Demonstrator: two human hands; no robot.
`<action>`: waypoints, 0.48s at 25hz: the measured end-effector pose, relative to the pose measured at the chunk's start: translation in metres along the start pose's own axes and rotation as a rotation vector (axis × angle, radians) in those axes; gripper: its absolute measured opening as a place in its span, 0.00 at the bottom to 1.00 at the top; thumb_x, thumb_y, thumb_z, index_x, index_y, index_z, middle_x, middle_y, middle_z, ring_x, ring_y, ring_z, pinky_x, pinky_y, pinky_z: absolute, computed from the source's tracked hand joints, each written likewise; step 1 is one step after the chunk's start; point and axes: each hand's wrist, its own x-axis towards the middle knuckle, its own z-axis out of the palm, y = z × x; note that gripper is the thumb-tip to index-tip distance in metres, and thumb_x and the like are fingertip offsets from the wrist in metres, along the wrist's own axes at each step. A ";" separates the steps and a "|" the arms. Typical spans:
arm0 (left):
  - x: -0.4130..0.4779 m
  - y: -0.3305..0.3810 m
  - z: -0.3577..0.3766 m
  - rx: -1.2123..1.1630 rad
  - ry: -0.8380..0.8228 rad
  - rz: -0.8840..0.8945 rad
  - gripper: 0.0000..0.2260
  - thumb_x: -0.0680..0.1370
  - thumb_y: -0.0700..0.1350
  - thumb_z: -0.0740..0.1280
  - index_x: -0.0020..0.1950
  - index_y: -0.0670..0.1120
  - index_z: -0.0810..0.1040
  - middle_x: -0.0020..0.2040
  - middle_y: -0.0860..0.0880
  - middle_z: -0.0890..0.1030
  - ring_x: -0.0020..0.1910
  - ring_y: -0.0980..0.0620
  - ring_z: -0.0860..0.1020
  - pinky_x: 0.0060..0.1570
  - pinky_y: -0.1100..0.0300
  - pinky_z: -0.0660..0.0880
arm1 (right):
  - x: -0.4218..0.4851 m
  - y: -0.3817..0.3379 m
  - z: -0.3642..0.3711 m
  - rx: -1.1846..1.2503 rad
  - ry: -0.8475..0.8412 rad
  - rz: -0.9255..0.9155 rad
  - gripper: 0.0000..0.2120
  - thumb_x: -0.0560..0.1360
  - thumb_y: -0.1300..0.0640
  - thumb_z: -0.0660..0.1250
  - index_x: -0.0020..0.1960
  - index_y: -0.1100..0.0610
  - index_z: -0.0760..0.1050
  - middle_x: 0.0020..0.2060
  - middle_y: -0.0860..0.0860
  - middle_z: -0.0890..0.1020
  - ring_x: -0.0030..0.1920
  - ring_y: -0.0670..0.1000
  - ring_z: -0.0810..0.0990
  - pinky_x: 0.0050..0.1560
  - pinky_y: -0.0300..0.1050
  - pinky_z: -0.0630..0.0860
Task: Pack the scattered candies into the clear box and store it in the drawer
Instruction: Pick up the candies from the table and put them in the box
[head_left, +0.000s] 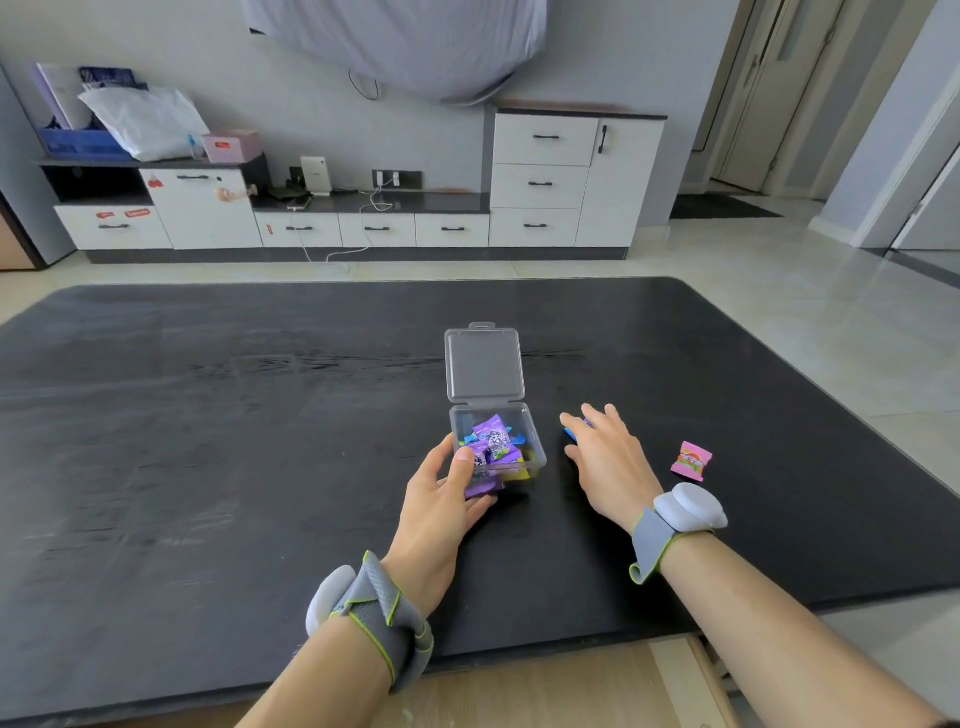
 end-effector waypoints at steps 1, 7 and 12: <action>0.000 -0.001 -0.001 0.003 -0.007 0.005 0.09 0.84 0.47 0.61 0.58 0.60 0.77 0.54 0.53 0.86 0.59 0.46 0.84 0.53 0.57 0.80 | 0.000 0.000 0.000 -0.011 -0.005 0.012 0.18 0.83 0.57 0.58 0.72 0.56 0.66 0.71 0.57 0.68 0.70 0.63 0.64 0.56 0.58 0.74; 0.000 -0.002 -0.003 -0.011 -0.018 0.022 0.12 0.84 0.47 0.61 0.66 0.56 0.74 0.53 0.53 0.86 0.59 0.46 0.84 0.57 0.54 0.79 | -0.006 -0.001 -0.004 0.031 0.062 0.007 0.11 0.82 0.61 0.58 0.61 0.57 0.74 0.61 0.53 0.74 0.56 0.58 0.73 0.51 0.54 0.78; -0.001 -0.001 -0.002 -0.028 -0.018 0.014 0.11 0.84 0.47 0.61 0.65 0.56 0.74 0.46 0.57 0.88 0.59 0.45 0.84 0.54 0.56 0.80 | -0.009 -0.003 -0.015 0.201 0.169 0.012 0.08 0.77 0.65 0.65 0.53 0.59 0.79 0.55 0.53 0.74 0.52 0.57 0.76 0.50 0.52 0.78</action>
